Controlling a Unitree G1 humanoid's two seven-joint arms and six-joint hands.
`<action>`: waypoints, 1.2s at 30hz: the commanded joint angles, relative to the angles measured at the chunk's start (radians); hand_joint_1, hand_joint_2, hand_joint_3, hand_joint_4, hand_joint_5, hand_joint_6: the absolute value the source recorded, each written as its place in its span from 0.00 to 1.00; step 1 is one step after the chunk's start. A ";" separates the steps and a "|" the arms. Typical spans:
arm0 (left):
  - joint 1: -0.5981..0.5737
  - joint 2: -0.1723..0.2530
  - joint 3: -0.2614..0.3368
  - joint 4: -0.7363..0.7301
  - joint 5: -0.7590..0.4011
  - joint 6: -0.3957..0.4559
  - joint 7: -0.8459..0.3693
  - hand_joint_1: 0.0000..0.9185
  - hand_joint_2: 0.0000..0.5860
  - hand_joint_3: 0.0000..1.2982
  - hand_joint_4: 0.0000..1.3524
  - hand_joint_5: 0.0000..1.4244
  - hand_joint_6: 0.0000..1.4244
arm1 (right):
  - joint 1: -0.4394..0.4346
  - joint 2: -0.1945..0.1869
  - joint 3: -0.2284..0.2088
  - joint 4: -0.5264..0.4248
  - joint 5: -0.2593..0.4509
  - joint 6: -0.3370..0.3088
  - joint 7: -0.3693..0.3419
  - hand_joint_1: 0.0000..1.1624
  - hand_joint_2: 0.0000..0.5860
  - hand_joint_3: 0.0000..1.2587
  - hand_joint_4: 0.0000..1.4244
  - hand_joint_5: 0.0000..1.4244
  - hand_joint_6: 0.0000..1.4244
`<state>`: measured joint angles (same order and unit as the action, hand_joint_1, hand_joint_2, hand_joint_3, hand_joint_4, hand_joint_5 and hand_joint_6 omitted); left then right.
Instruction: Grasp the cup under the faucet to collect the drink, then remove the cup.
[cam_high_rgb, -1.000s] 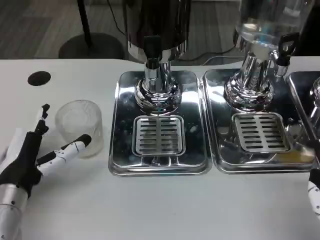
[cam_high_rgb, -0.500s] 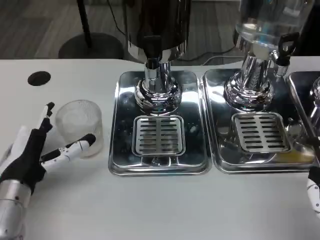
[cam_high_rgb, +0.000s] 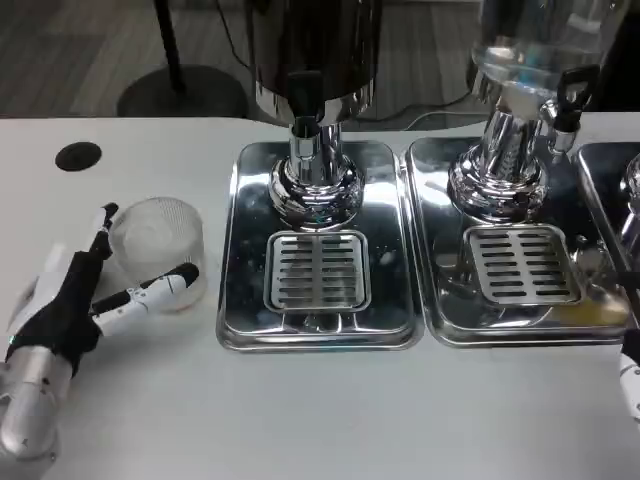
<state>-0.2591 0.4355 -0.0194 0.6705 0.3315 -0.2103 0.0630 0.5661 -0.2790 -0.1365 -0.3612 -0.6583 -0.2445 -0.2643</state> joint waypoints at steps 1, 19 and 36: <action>-0.043 -0.003 -0.029 0.041 0.015 -0.005 0.006 0.44 0.14 0.00 0.00 0.07 0.10 | 0.000 0.001 -0.014 -0.015 0.017 -0.019 -0.005 0.60 0.89 0.26 0.18 0.11 0.03; -0.074 -0.005 -0.056 0.089 0.000 -0.030 0.014 0.44 0.17 0.13 0.18 0.13 0.12 | -0.008 -0.001 -0.031 -0.006 0.028 -0.020 0.001 0.61 0.90 0.26 0.19 0.11 0.03; -0.037 0.013 -0.036 0.056 -0.014 -0.035 0.026 0.41 0.22 0.33 0.37 0.20 0.14 | -0.021 0.003 -0.018 -0.001 0.020 -0.015 0.004 0.61 0.90 0.26 0.19 0.11 0.03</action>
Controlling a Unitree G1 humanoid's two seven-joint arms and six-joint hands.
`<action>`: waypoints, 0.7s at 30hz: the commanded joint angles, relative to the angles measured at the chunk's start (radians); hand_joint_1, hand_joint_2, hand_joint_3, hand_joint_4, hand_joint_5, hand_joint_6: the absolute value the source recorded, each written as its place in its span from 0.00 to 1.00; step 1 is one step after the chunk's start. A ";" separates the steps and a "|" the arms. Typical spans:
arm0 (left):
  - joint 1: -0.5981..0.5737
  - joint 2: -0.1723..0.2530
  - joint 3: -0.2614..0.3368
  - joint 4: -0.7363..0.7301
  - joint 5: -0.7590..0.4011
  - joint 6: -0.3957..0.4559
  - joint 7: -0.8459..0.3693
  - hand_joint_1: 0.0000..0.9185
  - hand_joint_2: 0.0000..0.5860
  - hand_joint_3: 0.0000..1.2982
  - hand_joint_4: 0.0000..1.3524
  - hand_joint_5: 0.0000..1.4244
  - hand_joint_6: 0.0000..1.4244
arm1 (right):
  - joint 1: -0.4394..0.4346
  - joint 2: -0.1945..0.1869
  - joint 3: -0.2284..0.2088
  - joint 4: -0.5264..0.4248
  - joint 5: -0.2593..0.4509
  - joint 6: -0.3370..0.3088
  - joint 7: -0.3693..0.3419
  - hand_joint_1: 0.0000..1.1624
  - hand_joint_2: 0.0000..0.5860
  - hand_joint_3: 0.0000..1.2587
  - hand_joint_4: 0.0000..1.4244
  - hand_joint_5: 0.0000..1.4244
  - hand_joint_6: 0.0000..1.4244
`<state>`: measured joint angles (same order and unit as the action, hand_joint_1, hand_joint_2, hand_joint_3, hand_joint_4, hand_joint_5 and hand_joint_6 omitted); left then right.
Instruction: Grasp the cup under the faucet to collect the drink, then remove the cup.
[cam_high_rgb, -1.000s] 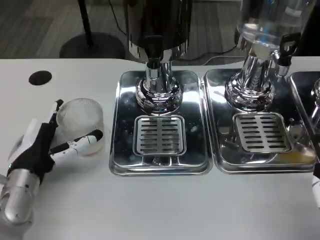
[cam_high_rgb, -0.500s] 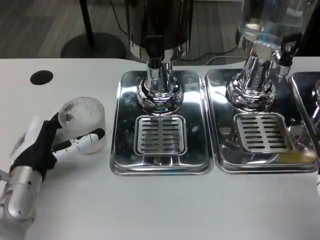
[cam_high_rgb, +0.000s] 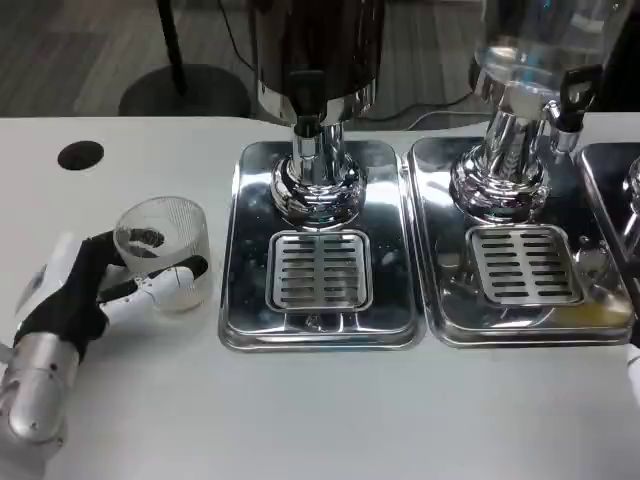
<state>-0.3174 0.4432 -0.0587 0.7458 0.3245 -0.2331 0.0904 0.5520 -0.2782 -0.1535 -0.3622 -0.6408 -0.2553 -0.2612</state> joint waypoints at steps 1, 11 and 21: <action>0.024 0.005 0.004 -0.023 -0.008 -0.011 -0.001 0.41 0.22 0.33 0.37 0.20 0.14 | -0.007 0.003 -0.001 0.000 0.003 -0.004 0.000 0.61 0.90 0.26 0.19 0.11 0.03; 0.065 0.013 0.036 -0.094 -0.032 0.002 -0.004 0.41 0.23 0.33 0.39 0.22 0.15 | -0.002 0.005 -0.002 0.003 0.005 -0.006 -0.002 0.61 0.90 0.26 0.19 0.11 0.03; 0.098 0.023 0.068 -0.161 -0.049 0.025 -0.016 0.43 0.22 0.34 0.39 0.22 0.15 | -0.002 0.007 0.003 0.003 0.005 -0.010 -0.002 0.61 0.90 0.26 0.19 0.11 0.03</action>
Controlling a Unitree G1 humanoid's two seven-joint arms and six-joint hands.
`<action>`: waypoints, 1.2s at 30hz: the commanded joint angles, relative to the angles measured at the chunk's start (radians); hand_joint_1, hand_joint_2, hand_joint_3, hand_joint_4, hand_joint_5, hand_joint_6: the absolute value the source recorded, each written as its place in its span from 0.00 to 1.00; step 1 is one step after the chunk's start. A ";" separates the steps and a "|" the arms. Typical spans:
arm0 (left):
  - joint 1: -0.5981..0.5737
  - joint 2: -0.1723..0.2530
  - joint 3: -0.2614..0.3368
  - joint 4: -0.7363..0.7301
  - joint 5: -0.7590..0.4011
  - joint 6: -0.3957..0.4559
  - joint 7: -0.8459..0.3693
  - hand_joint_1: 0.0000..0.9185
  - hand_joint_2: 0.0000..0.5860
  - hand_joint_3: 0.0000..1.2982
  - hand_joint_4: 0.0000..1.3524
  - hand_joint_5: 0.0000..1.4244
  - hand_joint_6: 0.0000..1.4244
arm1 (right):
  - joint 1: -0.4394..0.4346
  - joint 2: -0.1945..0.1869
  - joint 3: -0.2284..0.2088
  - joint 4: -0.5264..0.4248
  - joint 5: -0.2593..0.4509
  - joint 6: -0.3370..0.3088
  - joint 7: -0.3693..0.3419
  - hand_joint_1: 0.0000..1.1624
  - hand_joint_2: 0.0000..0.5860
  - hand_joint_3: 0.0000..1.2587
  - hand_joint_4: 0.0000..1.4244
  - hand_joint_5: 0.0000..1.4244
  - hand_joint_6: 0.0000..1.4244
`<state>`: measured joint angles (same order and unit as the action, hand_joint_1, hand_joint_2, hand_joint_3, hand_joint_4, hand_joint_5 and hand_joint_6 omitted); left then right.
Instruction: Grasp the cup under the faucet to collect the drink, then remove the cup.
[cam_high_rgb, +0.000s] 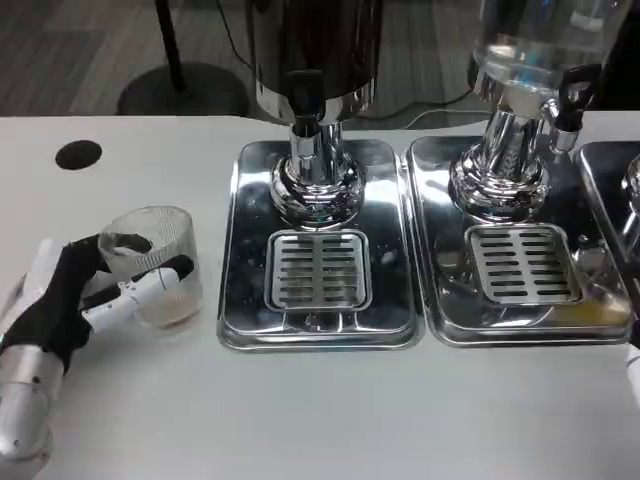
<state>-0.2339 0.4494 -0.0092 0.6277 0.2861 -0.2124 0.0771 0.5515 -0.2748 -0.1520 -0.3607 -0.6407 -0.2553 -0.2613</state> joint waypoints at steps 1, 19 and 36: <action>0.020 0.018 0.020 -0.052 -0.010 0.006 -0.002 0.43 0.22 0.34 0.39 0.22 0.15 | -0.001 0.004 0.002 0.002 0.005 -0.011 -0.003 0.61 0.90 0.26 0.19 0.11 0.03; 0.027 -0.015 0.012 -0.206 0.055 0.091 0.024 0.43 0.23 0.34 0.39 0.22 0.15 | 0.018 0.009 -0.005 0.004 0.012 -0.030 -0.012 0.61 0.90 0.27 0.19 0.12 0.03; -0.034 -0.075 -0.074 -0.204 0.180 0.129 0.100 0.45 0.25 0.34 0.38 0.22 0.15 | 0.038 0.007 -0.032 0.017 0.034 -0.051 -0.023 0.61 0.90 0.26 0.19 0.12 0.03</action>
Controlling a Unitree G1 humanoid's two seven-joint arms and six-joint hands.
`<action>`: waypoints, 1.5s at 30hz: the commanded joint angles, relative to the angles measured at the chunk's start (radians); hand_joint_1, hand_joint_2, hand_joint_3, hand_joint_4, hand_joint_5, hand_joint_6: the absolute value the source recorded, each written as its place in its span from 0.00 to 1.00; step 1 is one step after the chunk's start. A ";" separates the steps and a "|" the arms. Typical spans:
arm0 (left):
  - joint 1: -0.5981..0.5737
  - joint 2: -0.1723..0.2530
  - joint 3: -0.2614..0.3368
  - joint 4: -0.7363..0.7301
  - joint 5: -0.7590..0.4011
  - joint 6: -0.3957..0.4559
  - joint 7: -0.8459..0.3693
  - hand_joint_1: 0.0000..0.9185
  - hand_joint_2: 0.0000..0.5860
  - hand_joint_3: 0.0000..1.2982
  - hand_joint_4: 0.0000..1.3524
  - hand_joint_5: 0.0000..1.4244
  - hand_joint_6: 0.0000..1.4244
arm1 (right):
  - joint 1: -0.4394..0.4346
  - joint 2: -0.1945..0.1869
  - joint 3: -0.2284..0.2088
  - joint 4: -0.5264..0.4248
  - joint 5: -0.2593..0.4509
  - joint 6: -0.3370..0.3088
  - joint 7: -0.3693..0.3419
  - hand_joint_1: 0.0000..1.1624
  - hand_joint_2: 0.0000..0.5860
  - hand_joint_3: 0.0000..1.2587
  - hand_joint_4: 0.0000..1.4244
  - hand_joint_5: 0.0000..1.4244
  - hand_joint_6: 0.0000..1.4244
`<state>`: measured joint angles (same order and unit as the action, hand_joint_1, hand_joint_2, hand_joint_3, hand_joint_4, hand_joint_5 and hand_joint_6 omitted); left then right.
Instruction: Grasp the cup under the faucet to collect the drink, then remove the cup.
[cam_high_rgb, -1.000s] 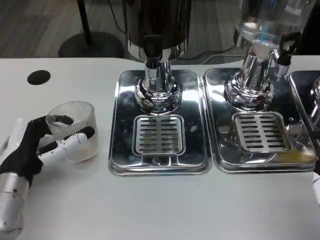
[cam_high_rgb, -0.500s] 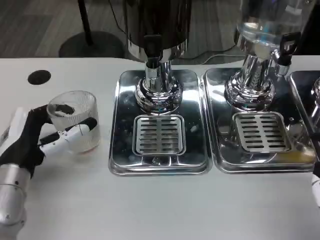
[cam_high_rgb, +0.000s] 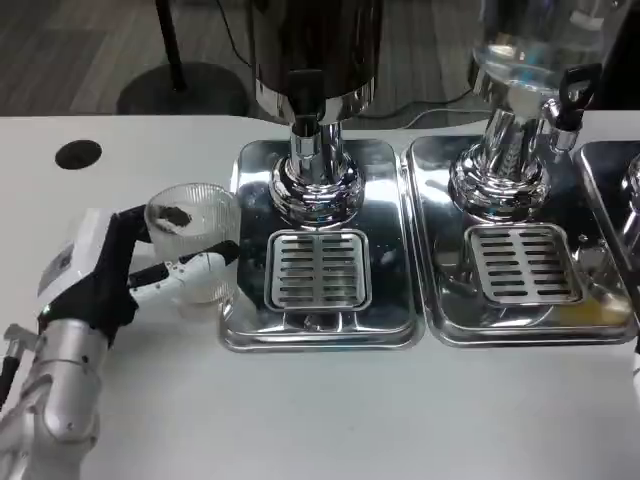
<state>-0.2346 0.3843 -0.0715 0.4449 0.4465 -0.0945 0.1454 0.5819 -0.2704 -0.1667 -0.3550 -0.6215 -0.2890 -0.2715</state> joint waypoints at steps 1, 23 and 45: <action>-0.037 -0.013 -0.017 -0.028 0.024 0.018 0.035 0.45 0.25 0.34 0.38 0.22 0.15 | 0.007 0.003 -0.019 0.013 0.015 -0.019 -0.012 0.61 0.90 0.26 0.19 0.12 0.03; -0.103 -0.066 -0.079 -0.030 0.095 0.064 0.072 0.47 0.26 0.35 0.38 0.23 0.16 | 0.006 0.003 -0.035 0.053 0.034 -0.044 -0.020 0.61 0.90 0.26 0.19 0.12 0.03; -0.150 -0.107 -0.129 0.069 0.116 0.048 0.118 0.48 0.26 0.36 0.38 0.23 0.16 | 0.008 0.002 -0.066 0.084 0.059 -0.074 -0.029 0.61 0.90 0.26 0.19 0.12 0.03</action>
<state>-0.3479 0.2925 -0.1911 0.5033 0.5613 -0.0263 0.2311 0.5907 -0.2703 -0.2220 -0.2807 -0.5753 -0.3476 -0.2887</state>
